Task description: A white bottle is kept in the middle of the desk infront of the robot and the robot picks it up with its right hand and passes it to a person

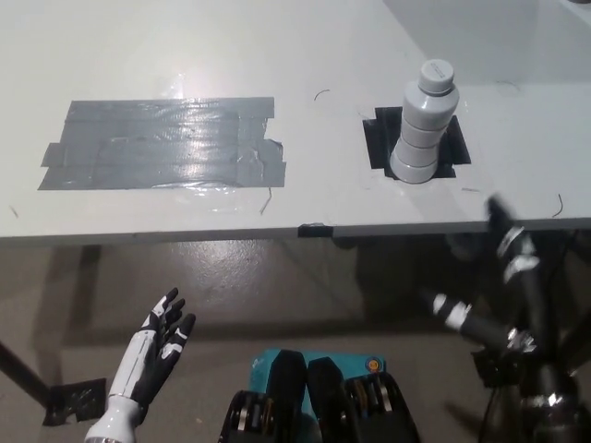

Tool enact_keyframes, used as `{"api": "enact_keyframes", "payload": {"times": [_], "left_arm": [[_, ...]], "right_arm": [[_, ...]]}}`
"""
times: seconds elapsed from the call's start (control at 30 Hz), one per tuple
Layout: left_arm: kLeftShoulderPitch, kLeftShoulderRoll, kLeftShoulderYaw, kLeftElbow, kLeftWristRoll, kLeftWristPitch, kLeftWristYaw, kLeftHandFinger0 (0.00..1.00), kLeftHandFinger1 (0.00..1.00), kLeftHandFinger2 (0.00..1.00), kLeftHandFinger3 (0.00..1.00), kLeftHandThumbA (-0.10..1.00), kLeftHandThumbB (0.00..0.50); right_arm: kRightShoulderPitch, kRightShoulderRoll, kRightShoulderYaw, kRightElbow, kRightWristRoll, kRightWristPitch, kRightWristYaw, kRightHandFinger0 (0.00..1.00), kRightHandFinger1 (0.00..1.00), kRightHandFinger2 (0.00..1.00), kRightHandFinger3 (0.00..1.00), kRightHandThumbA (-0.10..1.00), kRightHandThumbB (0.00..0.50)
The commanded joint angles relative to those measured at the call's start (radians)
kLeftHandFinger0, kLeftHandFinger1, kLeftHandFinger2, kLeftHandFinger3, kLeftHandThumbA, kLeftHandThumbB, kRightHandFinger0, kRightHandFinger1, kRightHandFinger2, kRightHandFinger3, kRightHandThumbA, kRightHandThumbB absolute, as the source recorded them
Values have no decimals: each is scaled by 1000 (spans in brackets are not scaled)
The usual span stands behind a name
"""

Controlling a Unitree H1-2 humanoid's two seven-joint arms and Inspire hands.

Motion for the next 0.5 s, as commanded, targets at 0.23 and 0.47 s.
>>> {"api": "enact_keyframes", "payload": {"times": [0.23,0.47], "left_arm": [[-16,2,11,5,0,-49,9,1000,1000,1000,1000,826,22],[-17,3,10,11,4,-67,11,1000,1000,1000,1000,812,7]], "right_arm": [[-330,-43,-82,152,16,209,-28,1000,1000,1000,1000,999,363],[-504,-52,-108,501,37,193,-55,1000,1000,1000,1000,1000,389]]}}
